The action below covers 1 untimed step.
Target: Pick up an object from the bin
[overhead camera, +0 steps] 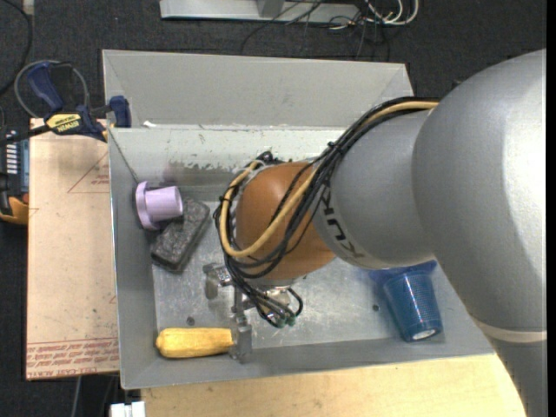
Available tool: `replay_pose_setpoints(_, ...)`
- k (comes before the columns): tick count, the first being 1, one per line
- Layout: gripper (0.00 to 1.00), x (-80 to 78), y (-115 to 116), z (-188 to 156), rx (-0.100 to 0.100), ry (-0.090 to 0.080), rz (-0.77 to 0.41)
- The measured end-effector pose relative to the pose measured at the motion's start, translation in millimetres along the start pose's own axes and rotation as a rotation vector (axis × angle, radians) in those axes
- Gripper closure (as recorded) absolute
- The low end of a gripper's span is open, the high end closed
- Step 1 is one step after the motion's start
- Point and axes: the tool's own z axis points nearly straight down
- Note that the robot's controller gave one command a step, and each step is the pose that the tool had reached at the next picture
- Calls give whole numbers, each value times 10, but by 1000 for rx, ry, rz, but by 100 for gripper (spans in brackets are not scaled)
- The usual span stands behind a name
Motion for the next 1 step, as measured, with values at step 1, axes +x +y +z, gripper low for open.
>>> replay_pose_setpoints(1,0,43,210,-558,-1,-9,174)
